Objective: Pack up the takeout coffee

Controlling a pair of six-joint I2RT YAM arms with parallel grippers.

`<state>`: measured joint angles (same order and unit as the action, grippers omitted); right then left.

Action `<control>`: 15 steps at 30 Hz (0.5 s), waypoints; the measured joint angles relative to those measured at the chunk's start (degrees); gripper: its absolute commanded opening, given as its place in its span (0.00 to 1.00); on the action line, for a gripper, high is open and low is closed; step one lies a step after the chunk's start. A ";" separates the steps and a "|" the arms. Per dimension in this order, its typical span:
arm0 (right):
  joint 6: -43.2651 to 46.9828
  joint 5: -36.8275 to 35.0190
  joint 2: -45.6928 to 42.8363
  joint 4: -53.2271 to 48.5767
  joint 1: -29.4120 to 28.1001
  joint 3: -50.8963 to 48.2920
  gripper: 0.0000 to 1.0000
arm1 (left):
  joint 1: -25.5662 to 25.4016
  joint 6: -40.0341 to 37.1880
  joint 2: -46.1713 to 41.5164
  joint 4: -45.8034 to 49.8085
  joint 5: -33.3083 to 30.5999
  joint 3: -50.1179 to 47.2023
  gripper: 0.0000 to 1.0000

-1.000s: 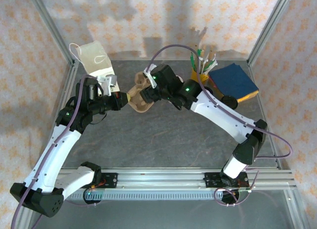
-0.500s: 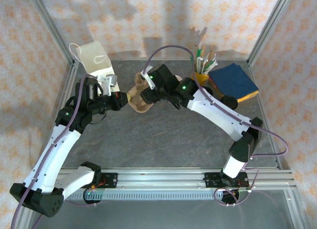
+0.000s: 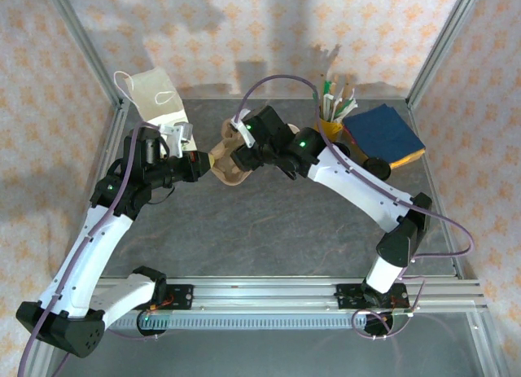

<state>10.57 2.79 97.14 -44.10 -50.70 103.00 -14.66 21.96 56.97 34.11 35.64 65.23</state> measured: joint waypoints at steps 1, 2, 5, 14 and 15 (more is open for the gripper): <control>0.00 0.00 0.00 0.00 0.00 0.00 0.59 | 0.00 0.00 0.00 0.00 0.00 0.00 0.00; 0.04 -0.02 0.00 0.02 0.00 0.00 0.58 | 0.00 0.02 0.00 0.02 -0.02 0.00 0.00; 0.00 0.00 0.00 0.26 0.00 -0.02 0.58 | 0.00 0.02 0.00 0.00 0.02 -0.02 0.00; 0.04 0.22 0.00 0.81 0.00 -0.07 0.46 | 0.00 0.31 0.00 -0.04 0.24 -0.02 0.00; 0.07 0.22 0.00 0.90 0.00 -0.15 0.45 | 0.00 0.46 -0.02 -0.07 0.35 -0.02 0.00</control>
<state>10.63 3.01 97.14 -43.20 -50.70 102.85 -14.66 22.41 56.95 34.04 35.99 65.21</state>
